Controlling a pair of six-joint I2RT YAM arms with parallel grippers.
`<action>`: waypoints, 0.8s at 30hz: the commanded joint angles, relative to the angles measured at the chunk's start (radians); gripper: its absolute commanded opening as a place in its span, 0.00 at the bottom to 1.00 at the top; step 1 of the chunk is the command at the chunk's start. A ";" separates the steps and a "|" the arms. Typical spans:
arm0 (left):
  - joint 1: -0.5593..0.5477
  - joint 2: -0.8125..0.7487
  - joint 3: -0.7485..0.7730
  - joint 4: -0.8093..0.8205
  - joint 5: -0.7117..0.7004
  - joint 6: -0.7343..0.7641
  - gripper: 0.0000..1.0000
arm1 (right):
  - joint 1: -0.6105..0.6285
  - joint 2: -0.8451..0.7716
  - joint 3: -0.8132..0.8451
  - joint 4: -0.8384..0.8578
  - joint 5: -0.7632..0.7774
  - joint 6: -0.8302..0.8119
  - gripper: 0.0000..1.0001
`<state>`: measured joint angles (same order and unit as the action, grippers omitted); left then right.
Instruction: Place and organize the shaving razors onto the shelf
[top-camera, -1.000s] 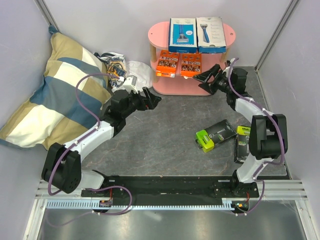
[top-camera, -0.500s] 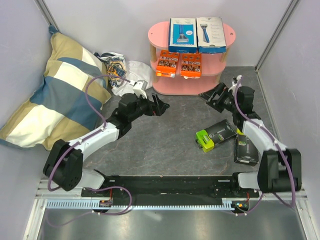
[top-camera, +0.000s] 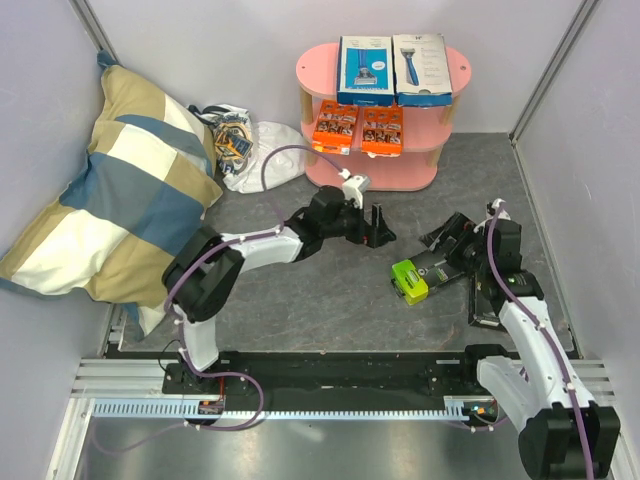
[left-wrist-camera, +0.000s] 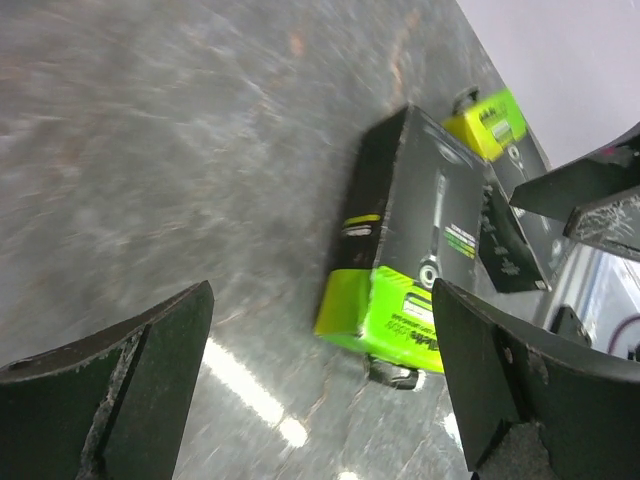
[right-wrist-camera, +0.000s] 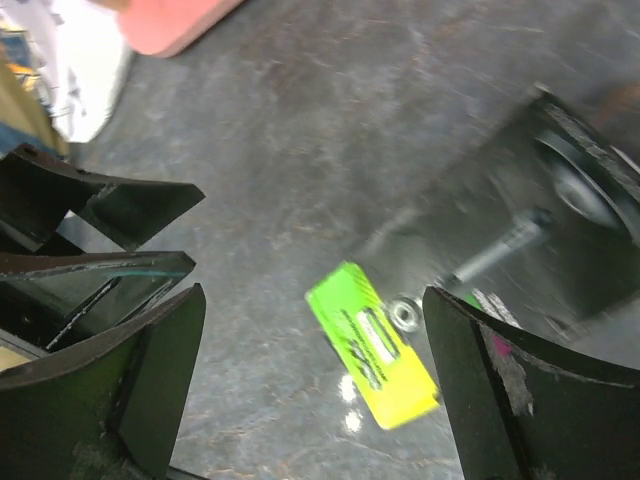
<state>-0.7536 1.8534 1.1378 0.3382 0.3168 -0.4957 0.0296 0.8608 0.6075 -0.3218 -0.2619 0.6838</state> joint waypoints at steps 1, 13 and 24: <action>-0.032 0.096 0.117 0.032 0.080 0.036 0.96 | -0.007 -0.072 -0.038 -0.184 0.115 -0.012 0.98; -0.075 0.274 0.228 0.038 0.218 -0.018 0.94 | -0.010 -0.169 -0.113 -0.303 0.199 0.013 0.98; -0.099 0.280 0.154 0.123 0.292 -0.076 0.76 | -0.017 0.086 -0.235 0.101 0.165 0.031 0.98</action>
<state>-0.8356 2.1429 1.3193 0.3733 0.5537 -0.5297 0.0147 0.8825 0.3843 -0.3965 -0.1265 0.7261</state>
